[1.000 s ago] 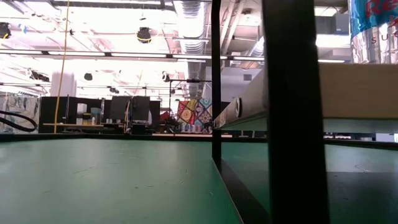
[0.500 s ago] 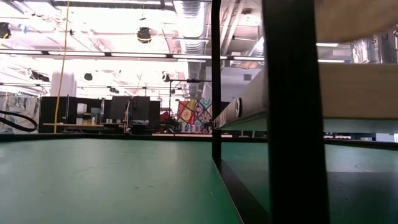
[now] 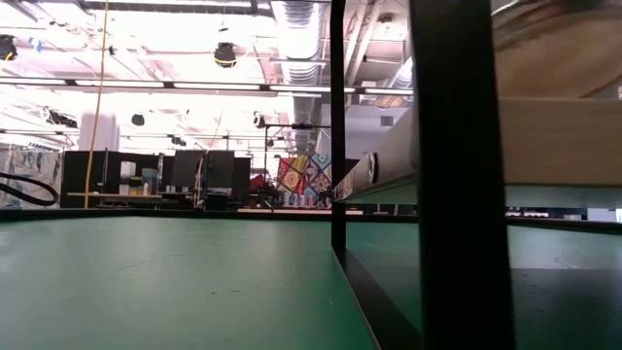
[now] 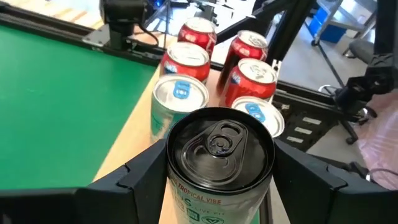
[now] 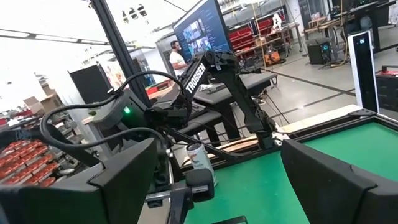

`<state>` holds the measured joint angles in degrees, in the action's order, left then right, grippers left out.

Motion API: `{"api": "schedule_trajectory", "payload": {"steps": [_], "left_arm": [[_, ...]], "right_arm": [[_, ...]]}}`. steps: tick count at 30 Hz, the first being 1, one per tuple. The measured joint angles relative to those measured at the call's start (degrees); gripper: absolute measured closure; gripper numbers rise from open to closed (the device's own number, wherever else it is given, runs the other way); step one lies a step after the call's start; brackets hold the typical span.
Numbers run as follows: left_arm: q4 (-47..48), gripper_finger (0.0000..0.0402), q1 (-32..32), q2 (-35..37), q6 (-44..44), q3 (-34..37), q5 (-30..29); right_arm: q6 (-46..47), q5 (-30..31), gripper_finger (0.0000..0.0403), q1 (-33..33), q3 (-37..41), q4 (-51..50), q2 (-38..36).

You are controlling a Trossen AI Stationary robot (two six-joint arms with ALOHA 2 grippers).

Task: Place canned beverage on shelf
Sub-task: Put the top white yellow soda can on the shelf

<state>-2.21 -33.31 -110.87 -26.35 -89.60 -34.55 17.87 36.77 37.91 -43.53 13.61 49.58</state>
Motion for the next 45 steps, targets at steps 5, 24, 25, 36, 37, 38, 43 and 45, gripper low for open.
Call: {"api": "schedule_trajectory", "payload": {"steps": [5,24,25,36,37,38,43,45], "left_arm": [[-0.05,0.0170,0.16,-1.46,-1.57,0.00,1.37],[-1.45,0.0107,1.19,-1.70,1.23,0.00,2.71],[-1.35,0.0106,1.19,-1.70,1.23,0.00,2.69],[-0.12,0.0103,1.48,-0.14,9.06,-5.60,3.93],[0.64,0.0103,1.48,0.21,9.84,-6.95,4.08],[1.99,0.0103,1.48,0.71,10.62,-8.27,4.13],[12.28,0.0102,1.48,2.88,14.62,-15.11,4.05],[15.91,0.0102,1.48,3.85,15.83,-17.39,4.08]], "right_arm": [[-0.35,-0.86,0.0035,-0.05,-0.02,-0.58,-0.04],[-0.33,-1.05,0.0035,-0.07,0.00,-3.35,-0.10],[-0.33,-1.05,0.0035,-0.07,-0.01,-3.34,-0.09],[2.58,-5.27,0.0035,0.71,-0.37,-3.17,0.64],[2.66,-5.27,0.0035,1.15,-0.79,-3.17,1.22],[2.66,-5.28,0.0035,1.50,-1.35,-3.16,1.90],[2.79,-5.29,0.0035,3.11,-6.05,-5.60,7.67],[4.59,-5.30,0.0035,3.77,-9.21,-9.82,10.62]]}}
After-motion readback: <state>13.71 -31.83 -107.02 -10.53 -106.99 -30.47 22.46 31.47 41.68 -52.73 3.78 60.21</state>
